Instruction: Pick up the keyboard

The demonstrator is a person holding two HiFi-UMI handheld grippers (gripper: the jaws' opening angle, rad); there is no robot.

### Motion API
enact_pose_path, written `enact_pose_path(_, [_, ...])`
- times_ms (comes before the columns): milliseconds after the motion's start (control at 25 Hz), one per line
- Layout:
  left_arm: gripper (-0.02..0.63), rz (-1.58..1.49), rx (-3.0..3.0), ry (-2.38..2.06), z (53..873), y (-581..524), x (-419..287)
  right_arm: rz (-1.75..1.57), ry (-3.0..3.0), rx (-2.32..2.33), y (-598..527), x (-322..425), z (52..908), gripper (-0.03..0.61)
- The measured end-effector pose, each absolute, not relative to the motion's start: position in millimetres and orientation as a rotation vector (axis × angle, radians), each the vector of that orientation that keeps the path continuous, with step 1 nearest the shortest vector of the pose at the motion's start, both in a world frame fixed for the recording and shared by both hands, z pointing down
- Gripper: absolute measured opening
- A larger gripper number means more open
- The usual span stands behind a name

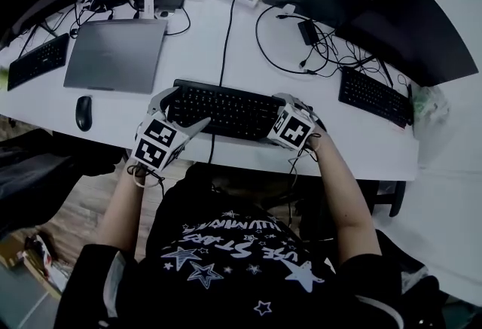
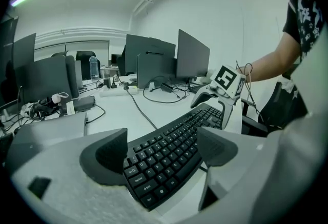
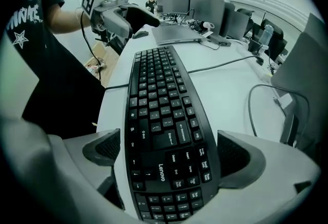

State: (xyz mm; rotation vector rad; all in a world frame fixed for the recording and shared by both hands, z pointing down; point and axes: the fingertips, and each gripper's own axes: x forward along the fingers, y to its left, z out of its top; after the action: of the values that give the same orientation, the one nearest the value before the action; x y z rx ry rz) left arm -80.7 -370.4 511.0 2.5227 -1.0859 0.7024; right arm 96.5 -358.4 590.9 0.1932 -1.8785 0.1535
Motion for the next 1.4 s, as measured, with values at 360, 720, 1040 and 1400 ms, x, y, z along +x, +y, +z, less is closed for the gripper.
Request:
enact_pose_path(360, [0.417, 0.721, 2.499, -1.023, 528.4, -391.0, -84.3, 0.129, -1.748, -0.021, -366.1, 88.2, 612.8, 0.565])
enact_pose_path(720, [0.417, 0.759, 2.484, -0.989, 539.7, -400.3, -86.5, 0.178, -1.623, -0.104, -365.3, 86.2, 622.9, 0.574])
enact_pose_path(1040, [0.417, 0.806, 2.49, -0.946, 548.5, -398.2, -78.3, 0.153, -1.631, -0.075, -367.6, 87.0, 622.2, 0.574])
enact_pose_path(1400, [0.417, 0.971, 2.57, -0.941, 546.3, -390.0, -73.8, 0.032, -1.642, 0.068, -363.3, 86.4, 609.0, 0.575])
